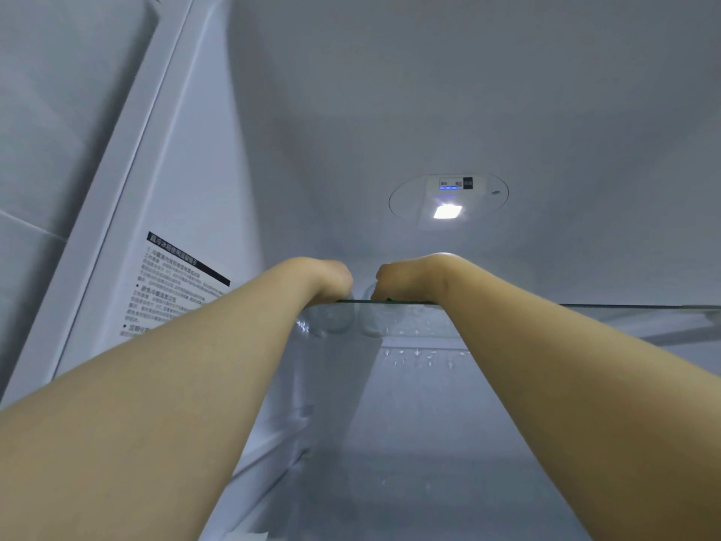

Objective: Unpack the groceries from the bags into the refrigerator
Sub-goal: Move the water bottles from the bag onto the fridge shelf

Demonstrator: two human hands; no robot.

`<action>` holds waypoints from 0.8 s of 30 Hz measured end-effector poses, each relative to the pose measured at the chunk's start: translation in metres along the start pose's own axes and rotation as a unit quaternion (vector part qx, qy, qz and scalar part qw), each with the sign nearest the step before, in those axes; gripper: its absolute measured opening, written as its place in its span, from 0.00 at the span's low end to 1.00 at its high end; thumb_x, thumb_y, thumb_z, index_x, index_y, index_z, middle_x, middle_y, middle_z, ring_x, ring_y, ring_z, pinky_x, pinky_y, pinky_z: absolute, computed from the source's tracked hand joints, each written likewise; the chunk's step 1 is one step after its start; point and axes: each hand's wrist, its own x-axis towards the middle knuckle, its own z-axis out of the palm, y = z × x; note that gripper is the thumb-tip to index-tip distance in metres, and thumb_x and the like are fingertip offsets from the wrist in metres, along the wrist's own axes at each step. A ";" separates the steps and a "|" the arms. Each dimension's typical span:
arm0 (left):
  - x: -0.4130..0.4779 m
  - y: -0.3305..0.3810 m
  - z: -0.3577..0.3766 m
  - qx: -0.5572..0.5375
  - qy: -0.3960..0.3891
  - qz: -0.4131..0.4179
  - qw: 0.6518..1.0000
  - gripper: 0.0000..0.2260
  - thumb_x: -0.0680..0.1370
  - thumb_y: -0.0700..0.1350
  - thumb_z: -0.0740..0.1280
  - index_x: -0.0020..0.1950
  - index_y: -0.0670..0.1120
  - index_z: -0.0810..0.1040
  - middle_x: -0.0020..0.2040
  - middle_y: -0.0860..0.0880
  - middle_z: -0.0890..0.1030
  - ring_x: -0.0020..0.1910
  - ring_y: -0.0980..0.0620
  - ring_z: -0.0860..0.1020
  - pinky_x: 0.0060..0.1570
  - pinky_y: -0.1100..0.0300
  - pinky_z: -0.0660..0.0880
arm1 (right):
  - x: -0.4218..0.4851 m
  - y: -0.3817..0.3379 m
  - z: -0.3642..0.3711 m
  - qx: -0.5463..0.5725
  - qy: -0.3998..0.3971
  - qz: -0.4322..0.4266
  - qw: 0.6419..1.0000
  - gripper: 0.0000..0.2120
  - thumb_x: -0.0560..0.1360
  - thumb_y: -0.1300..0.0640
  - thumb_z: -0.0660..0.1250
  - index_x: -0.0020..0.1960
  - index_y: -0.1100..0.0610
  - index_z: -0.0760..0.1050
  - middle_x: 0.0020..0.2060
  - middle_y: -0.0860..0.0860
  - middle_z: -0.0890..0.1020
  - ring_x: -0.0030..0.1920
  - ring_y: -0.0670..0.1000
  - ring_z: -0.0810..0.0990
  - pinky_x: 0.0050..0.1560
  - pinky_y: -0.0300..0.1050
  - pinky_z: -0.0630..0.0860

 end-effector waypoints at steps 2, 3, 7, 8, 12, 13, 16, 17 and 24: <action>-0.002 0.001 0.001 0.000 0.003 0.002 1.000 0.14 0.76 0.36 0.60 0.59 0.40 0.78 0.57 0.41 0.80 0.56 0.42 0.78 0.56 0.52 0.74 | 0.001 0.000 0.001 0.017 0.006 0.004 1.000 0.17 0.80 0.61 0.56 0.67 0.64 0.68 0.59 0.58 0.74 0.50 0.53 0.69 0.44 0.41 0.67; -0.002 0.001 0.001 -0.002 0.007 0.003 1.000 0.15 0.77 0.36 0.59 0.61 0.40 0.77 0.59 0.41 0.78 0.57 0.43 0.77 0.58 0.53 0.73 | 0.001 0.000 0.001 0.031 0.013 0.008 0.999 0.17 0.79 0.61 0.56 0.67 0.64 0.67 0.57 0.57 0.73 0.51 0.54 0.70 0.42 0.40 0.68; -0.007 -0.001 0.001 -0.044 0.062 -0.005 0.997 0.21 0.79 0.41 0.58 0.72 0.49 0.64 0.69 0.43 0.68 0.65 0.43 0.69 0.59 0.58 0.67 | 0.004 0.001 0.004 0.114 0.069 0.043 0.990 0.24 0.79 0.56 0.54 0.74 0.55 0.56 0.67 0.56 0.68 0.65 0.57 0.68 0.62 0.47 0.66; -0.009 -0.001 0.001 -0.049 0.081 -0.003 0.995 0.22 0.79 0.42 0.58 0.73 0.51 0.62 0.69 0.44 0.68 0.63 0.44 0.70 0.55 0.59 0.67 | 0.003 0.003 0.005 0.127 0.100 0.050 0.986 0.23 0.78 0.55 0.54 0.73 0.53 0.57 0.63 0.56 0.70 0.62 0.57 0.71 0.61 0.48 0.68; -0.020 -0.004 0.000 -0.059 0.146 0.030 0.987 0.22 0.77 0.41 0.58 0.72 0.51 0.62 0.64 0.43 0.71 0.51 0.46 0.72 0.45 0.61 0.67 | -0.013 0.005 0.009 0.089 0.218 0.063 0.970 0.18 0.77 0.54 0.53 0.66 0.54 0.64 0.53 0.56 0.74 0.50 0.57 0.71 0.48 0.46 0.67; -0.023 -0.003 -0.001 -0.067 0.158 0.041 0.984 0.22 0.77 0.41 0.58 0.72 0.51 0.63 0.64 0.43 0.71 0.51 0.46 0.72 0.45 0.60 0.67 | -0.019 0.004 0.011 0.060 0.240 0.058 0.967 0.17 0.77 0.54 0.53 0.65 0.54 0.64 0.55 0.56 0.74 0.51 0.58 0.71 0.48 0.47 0.65; -0.038 0.001 -0.004 -0.087 0.207 0.063 0.973 0.20 0.76 0.39 0.58 0.69 0.49 0.66 0.63 0.43 0.71 0.53 0.45 0.71 0.46 0.59 0.66 | -0.036 0.001 0.013 -0.016 0.304 0.022 0.952 0.18 0.78 0.52 0.54 0.66 0.55 0.66 0.58 0.57 0.74 0.58 0.59 0.71 0.54 0.51 0.64; -0.044 0.003 -0.005 -0.084 0.225 0.068 0.968 0.19 0.76 0.39 0.58 0.67 0.49 0.68 0.62 0.43 0.72 0.55 0.44 0.72 0.47 0.58 0.67 | -0.044 0.001 0.014 -0.025 0.328 0.012 0.944 0.18 0.78 0.52 0.54 0.66 0.54 0.67 0.59 0.56 0.74 0.58 0.60 0.71 0.55 0.51 0.65; -0.103 0.019 -0.016 0.016 0.329 0.112 0.938 0.16 0.77 0.39 0.55 0.63 0.48 0.72 0.59 0.44 0.73 0.59 0.42 0.69 0.50 0.52 0.68 | -0.100 0.000 0.008 -0.022 0.399 -0.004 0.917 0.17 0.77 0.50 0.58 0.65 0.52 0.68 0.60 0.54 0.70 0.58 0.56 0.69 0.50 0.47 0.61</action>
